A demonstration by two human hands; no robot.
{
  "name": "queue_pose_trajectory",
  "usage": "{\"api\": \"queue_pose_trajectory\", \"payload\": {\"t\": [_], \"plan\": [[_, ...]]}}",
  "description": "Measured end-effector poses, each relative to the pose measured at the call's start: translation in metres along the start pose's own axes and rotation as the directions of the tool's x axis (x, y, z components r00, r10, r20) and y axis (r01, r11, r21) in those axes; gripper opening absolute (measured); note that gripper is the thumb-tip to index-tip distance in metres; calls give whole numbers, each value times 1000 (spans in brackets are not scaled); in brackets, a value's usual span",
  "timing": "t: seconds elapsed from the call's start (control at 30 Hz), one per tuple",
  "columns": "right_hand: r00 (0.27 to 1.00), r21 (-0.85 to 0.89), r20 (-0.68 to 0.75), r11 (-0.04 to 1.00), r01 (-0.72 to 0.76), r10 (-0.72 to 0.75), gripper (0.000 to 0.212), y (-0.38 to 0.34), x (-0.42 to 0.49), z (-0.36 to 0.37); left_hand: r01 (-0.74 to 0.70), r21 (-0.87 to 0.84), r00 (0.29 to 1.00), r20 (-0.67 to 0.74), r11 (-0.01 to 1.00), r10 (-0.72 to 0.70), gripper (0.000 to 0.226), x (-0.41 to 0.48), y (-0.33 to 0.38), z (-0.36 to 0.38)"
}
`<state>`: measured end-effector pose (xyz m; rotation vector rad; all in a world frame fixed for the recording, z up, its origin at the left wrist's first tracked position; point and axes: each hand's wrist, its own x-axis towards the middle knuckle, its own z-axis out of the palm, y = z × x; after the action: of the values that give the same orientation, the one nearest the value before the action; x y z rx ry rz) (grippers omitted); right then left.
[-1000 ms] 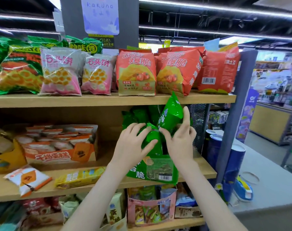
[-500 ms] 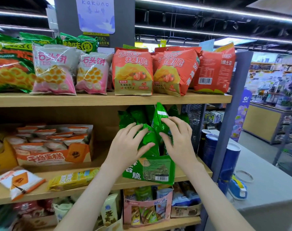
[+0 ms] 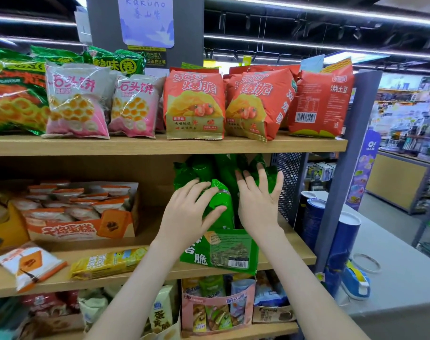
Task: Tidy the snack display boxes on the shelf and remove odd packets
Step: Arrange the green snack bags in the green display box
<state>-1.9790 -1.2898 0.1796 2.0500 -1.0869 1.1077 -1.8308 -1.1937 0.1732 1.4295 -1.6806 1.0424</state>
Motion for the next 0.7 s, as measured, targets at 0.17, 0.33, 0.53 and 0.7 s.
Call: {"api": "queue_pose_trajectory", "payload": {"t": [0.17, 0.33, 0.53, 0.7], "plan": [[997, 466, -42, 881, 80, -69, 69, 7, -11, -6, 82, 55, 994, -69, 995, -78, 53, 1, 6, 8], [987, 699, 86, 698, -156, 135, 80, 13, -35, -15, 79, 50, 971, -229, 996, -65, 35, 0, 18, 21], [999, 827, 14, 563, 9, -37, 77, 16, -53, -27, 102, -128, 991, -69, 987, -112, 40, 2, 31, 23], [994, 885, 31, 465, 22, -107, 79, 26, -60, -21, 176, -139, 984, 40, 974, -172, 66, 10, 50, 21]]}}
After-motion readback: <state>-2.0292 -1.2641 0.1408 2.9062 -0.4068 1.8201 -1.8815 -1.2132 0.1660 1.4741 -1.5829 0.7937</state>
